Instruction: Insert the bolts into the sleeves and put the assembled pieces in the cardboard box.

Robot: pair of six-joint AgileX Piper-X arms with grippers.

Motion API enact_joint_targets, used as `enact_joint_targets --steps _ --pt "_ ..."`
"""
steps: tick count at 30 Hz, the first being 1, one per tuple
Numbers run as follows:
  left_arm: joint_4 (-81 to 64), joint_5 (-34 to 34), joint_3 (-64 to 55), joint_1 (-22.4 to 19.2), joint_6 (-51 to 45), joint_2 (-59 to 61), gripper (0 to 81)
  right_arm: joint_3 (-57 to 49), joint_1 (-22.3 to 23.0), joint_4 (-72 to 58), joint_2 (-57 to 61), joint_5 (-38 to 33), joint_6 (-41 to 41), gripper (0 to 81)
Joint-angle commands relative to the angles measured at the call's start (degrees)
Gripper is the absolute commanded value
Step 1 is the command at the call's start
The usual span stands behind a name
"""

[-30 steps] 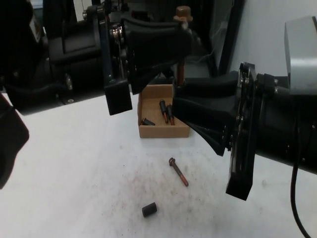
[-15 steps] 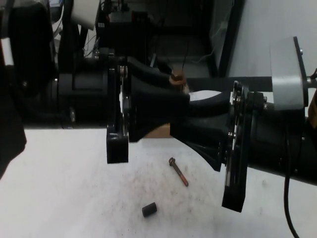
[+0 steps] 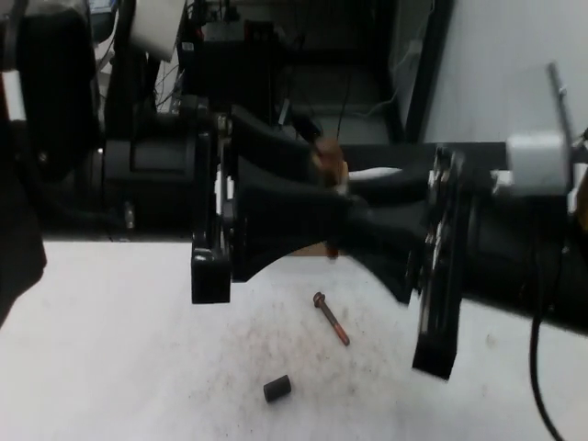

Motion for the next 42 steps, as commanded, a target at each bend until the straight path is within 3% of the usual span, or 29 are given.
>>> enact_joint_targets --steps 1,11,16,18,20,23,24,30,34,42 --pt "3.4 -1.2 0.6 3.8 -0.4 0.5 53.8 -1.3 -0.1 -3.7 -1.0 0.7 -0.4 0.8" --pt "0.5 -2.1 -0.3 6.5 -0.4 0.1 53.7 -1.3 -0.1 -3.7 -1.0 0.7 -0.4 0.8" --pt "-5.3 -12.1 -4.2 10.0 -0.9 -2.8 51.8 -1.3 -0.1 -1.4 -1.0 7.1 -0.4 0.8" --pt "-5.4 -17.8 -5.8 11.4 -0.9 -4.2 44.4 -1.6 -0.1 1.2 -1.0 11.3 0.9 0.8" --pt "-5.2 -22.2 -6.3 12.9 -0.9 -5.0 29.5 -3.4 -0.5 7.2 -0.4 15.9 6.0 0.8" --pt "-0.9 -24.8 -6.2 14.5 -0.9 -5.2 4.3 -8.3 -3.0 16.4 3.0 16.9 12.1 0.8" --pt "2.7 -25.6 -6.2 14.7 -0.7 -5.2 0.1 -10.0 -3.9 19.0 4.5 16.9 12.3 0.8" --pt "32.9 -37.7 -5.4 14.7 -0.8 -5.0 0.2 -27.2 -10.0 34.1 20.5 16.8 12.3 0.8" --pt "42.2 -38.1 -1.8 14.7 0.9 -4.9 0.2 -41.9 -13.0 46.3 34.5 16.5 12.0 0.8" --pt "44.3 -35.4 7.8 14.7 0.9 -5.0 0.2 -70.4 -15.2 59.1 60.4 16.6 11.1 0.8"
